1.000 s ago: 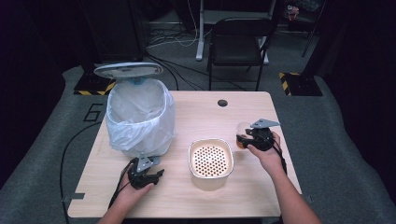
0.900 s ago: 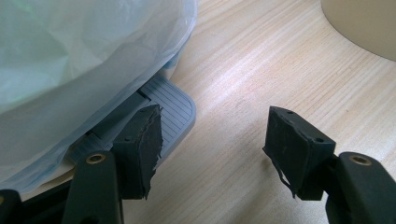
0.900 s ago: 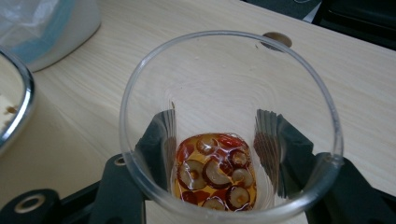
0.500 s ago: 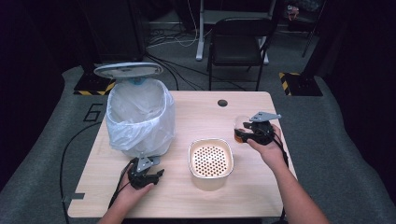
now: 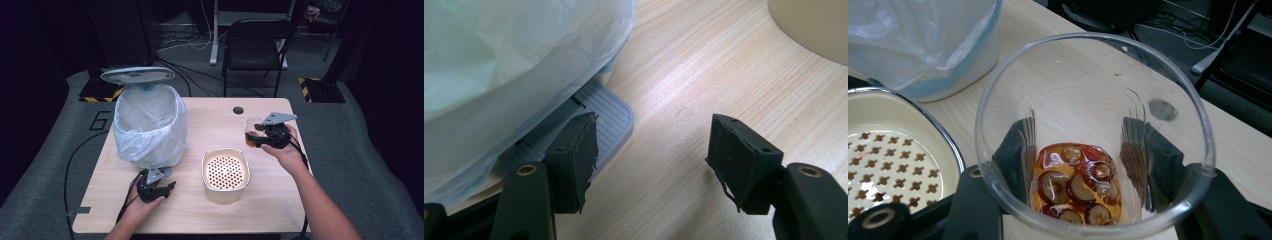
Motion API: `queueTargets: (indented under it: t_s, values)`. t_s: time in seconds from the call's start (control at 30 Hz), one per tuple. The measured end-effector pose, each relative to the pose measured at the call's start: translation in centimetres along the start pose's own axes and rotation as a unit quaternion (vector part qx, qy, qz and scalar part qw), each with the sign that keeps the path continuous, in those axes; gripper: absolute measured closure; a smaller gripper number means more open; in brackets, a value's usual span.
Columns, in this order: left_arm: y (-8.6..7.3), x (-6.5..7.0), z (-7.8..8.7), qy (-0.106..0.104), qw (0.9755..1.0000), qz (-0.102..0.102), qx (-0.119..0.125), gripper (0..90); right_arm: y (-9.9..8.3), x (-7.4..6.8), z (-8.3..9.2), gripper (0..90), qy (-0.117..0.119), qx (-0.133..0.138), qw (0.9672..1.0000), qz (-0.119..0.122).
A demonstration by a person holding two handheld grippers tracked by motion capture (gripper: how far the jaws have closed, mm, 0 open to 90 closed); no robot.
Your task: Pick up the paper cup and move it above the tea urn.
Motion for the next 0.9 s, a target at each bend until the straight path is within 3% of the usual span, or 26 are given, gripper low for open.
queueTargets:
  t_s: [0.23, 0.47, 0.67, 0.9]
  values:
    - [0.0, 0.0, 0.0, 0.000, 1.0000, 0.000, 0.000, 36.6, 0.8, -0.7, -0.3, 48.6, 0.020, 0.017, 0.9993, 0.028]
    - [0.0, 0.0, 0.0, 0.001, 1.0000, -0.001, 0.000, 36.6, 1.4, -1.6, -0.6, 48.6, 0.032, 0.035, 0.9960, 0.076]
    - [0.0, 0.0, 0.0, 0.002, 1.0000, -0.001, 0.000, 36.6, 2.0, -2.3, -0.8, 48.6, 0.041, 0.049, 0.9911, 0.117]
    - [0.0, 0.0, 0.0, 0.002, 1.0000, 0.000, 0.001, 36.6, 2.3, -2.8, -0.9, 48.6, 0.049, 0.070, 0.9870, 0.136]
Point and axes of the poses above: each handheld gripper's, and its own axes: z roughly backward along the jaws, y roughly out of its top, x roughly to its right, the point moved 6 cm from there along -z, roughly forward along the jaws, and after that the axes turned 10 degrees about -z, right-handed, at the moved point
